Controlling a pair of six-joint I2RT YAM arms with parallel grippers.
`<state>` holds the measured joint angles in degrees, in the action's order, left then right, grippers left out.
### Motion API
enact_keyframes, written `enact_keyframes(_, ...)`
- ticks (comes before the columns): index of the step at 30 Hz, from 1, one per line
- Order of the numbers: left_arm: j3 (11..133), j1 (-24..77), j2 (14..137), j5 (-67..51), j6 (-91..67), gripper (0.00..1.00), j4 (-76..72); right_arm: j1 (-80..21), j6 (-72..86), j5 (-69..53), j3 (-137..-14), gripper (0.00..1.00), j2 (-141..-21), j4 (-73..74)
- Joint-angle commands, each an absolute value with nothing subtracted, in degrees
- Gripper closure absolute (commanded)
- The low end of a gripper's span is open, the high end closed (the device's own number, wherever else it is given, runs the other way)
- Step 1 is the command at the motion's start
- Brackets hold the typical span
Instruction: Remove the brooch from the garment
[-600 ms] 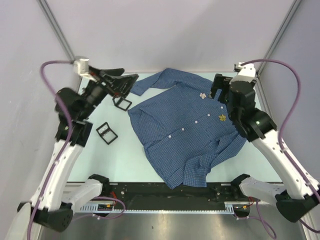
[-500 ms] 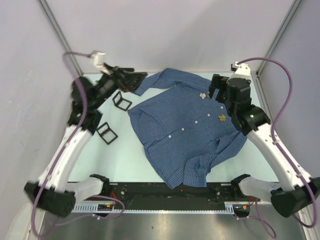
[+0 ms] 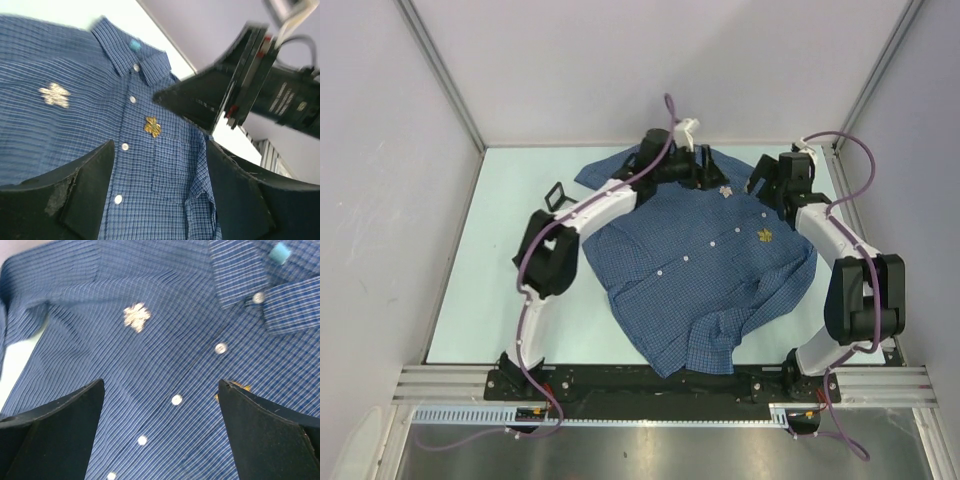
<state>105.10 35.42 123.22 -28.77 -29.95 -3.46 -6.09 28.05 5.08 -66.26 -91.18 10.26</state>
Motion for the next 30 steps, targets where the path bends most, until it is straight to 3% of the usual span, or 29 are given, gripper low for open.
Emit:
enact_keyframes(1, 112.3, 37.4, 125.8, -28.8, -28.1, 0.22, -1.8, -5.4, 26.5, 5.0, -65.7, 0.0, -91.9, 3.7)
enact_keyframes(10, 105.3, 41.0, 118.4, -23.4, -26.7, 0.15, -1.0, -2.9, 26.8, 5.1, -58.7, 0.0, -84.4, 6.2)
enact_keyframes(14, 106.1, 41.9, 121.5, -23.9, -27.1, 0.22, -0.6, -0.4, 28.9, 3.2, -54.4, 0.0, -81.3, 3.8)
enact_keyframes(19, 115.7, 43.6, 130.2, -25.3, -28.0, 0.36, 2.2, 3.5, 31.7, -1.9, -52.0, 0.01, -82.0, -1.6)
enact_keyframes(24, 131.4, 45.3, 143.2, -25.3, -29.0, 0.47, 4.7, 5.4, 30.9, -2.8, -50.5, 0.12, -82.6, -4.7)
enact_keyframes(28, 134.2, 45.4, 148.4, -26.4, -32.3, 0.54, 0.3, 8.6, 31.1, -8.0, -46.0, 0.26, -83.3, -9.9)
enact_keyframes(30, 134.2, 45.6, 150.0, -27.0, -34.3, 0.6, -3.3, 9.1, 30.6, -8.9, -45.0, 0.29, -83.8, -10.4)
